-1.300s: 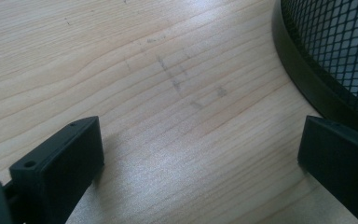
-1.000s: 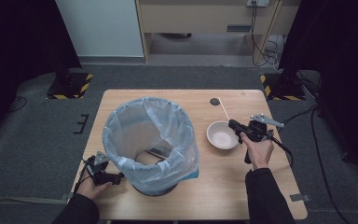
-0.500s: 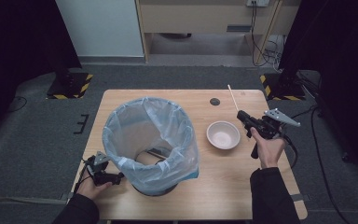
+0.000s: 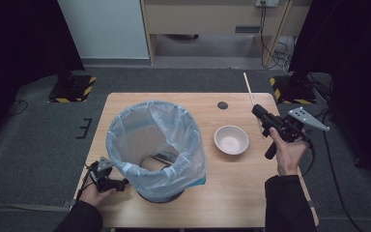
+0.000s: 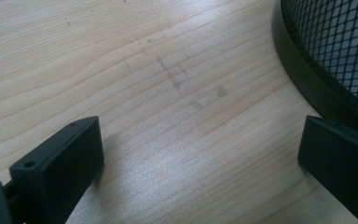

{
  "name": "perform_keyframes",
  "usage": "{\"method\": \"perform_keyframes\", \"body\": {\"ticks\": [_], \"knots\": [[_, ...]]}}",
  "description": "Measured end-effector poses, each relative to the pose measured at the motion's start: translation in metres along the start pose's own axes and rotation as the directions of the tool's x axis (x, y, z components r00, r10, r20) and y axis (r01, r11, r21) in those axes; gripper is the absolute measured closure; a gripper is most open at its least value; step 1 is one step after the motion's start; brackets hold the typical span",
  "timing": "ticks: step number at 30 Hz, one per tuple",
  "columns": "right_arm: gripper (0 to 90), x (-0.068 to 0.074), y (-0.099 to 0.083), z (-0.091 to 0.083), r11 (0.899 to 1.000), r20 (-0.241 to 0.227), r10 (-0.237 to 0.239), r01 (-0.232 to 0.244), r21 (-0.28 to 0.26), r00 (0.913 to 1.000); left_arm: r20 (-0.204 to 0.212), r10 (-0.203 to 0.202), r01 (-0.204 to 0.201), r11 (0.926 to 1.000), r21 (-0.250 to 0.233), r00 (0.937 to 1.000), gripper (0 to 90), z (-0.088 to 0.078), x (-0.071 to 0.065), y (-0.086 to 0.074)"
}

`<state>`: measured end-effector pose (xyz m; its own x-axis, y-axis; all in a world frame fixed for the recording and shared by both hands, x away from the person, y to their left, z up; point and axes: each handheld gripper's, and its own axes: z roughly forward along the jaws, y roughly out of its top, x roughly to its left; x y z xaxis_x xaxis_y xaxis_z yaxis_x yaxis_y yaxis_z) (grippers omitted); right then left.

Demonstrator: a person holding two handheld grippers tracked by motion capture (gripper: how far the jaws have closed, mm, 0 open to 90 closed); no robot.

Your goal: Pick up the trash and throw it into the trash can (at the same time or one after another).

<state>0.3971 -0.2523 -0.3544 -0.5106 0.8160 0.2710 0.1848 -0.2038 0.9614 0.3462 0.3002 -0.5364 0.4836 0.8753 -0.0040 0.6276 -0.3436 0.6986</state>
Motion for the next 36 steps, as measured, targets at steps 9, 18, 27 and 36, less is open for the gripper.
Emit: {"method": "perform_keyframes", "body": {"ticks": [9,18,27,36], "knots": [[85.8,0.016,0.018,-0.009,0.998,-0.067,-0.017,0.013,-0.063,0.9976,0.0,0.0,0.0,1.0,0.0,1.0,0.0,0.0,0.0,0.0],[85.8,0.036,0.031,-0.014,0.994,-0.142,-0.05,0.036,-0.102,0.9886,0.0,0.0,0.0,1.0,0.0,1.0,0.0,0.0,0.0,0.0],[85.9,0.06,0.044,-0.019,0.989,-0.24,-0.08,0.047,-0.139,0.9674,0.0,0.0,0.0,1.0,0.0,1.0,0.0,0.0,0.0,0.0],[85.9,0.083,0.053,-0.022,0.985,-0.301,-0.105,0.058,-0.161,0.9478,0.0,0.0,0.0,1.0,0.0,1.0,0.0,0.0,0.0,0.0]]}}
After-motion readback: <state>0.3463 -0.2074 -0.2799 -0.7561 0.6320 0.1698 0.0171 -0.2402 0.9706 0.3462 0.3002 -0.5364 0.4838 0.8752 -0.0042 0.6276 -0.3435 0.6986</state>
